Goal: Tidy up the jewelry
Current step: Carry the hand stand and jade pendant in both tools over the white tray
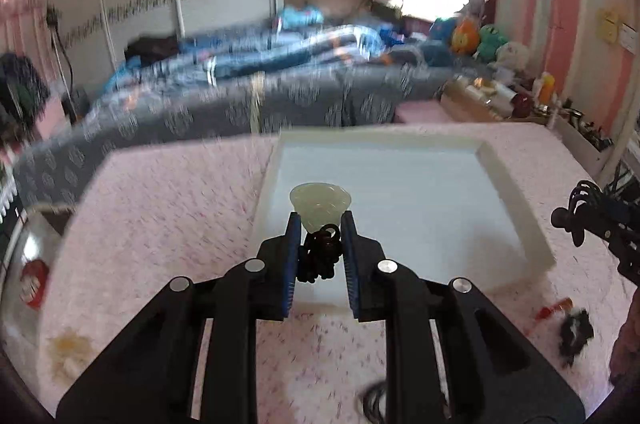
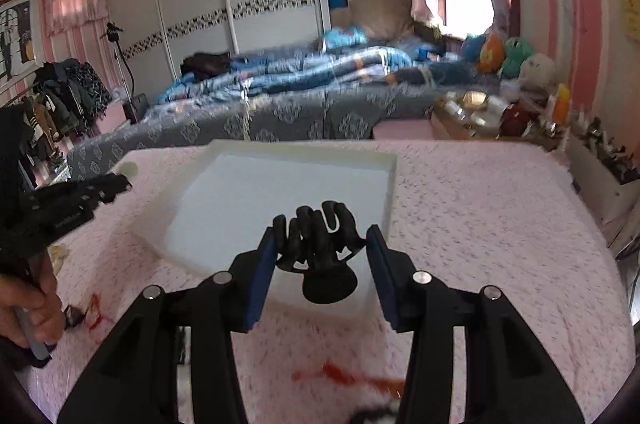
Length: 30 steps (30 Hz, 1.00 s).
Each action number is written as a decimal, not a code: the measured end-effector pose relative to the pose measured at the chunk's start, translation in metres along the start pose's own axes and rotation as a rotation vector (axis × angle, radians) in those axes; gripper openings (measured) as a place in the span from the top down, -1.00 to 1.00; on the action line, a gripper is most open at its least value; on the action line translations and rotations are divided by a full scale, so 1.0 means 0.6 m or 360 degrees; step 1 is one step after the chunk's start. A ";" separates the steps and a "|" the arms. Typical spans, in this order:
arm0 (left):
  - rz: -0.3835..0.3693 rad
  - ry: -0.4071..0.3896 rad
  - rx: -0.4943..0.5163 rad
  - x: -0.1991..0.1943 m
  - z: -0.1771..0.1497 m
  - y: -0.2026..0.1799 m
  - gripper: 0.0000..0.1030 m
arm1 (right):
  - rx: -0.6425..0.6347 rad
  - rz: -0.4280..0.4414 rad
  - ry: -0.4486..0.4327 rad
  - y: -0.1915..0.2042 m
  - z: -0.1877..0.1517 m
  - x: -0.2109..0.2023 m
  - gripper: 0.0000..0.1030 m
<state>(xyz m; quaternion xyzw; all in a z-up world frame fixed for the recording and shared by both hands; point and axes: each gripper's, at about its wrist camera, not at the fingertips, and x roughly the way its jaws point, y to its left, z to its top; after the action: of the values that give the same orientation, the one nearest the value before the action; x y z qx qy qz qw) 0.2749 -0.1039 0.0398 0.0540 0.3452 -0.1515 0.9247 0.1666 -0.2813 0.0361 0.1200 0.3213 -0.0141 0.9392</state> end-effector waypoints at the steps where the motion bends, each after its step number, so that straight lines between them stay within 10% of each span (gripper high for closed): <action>1: -0.0006 0.0046 0.0002 0.023 0.001 0.002 0.64 | -0.0001 -0.0009 0.0038 0.000 0.004 0.021 0.11; 10: 0.0104 0.0407 -0.0050 0.139 -0.043 0.040 0.64 | -0.0008 -0.0063 0.0330 -0.002 -0.029 0.132 0.11; 30: 0.0141 0.0399 -0.0080 0.075 -0.105 0.056 0.63 | -0.0135 -0.0082 0.0363 -0.007 -0.054 0.127 0.13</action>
<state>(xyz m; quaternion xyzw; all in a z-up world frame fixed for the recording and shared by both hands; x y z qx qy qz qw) 0.2786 -0.0702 -0.0373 0.0646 0.4589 -0.0938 0.8812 0.2074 -0.2742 -0.0358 0.0726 0.4293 -0.0109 0.9002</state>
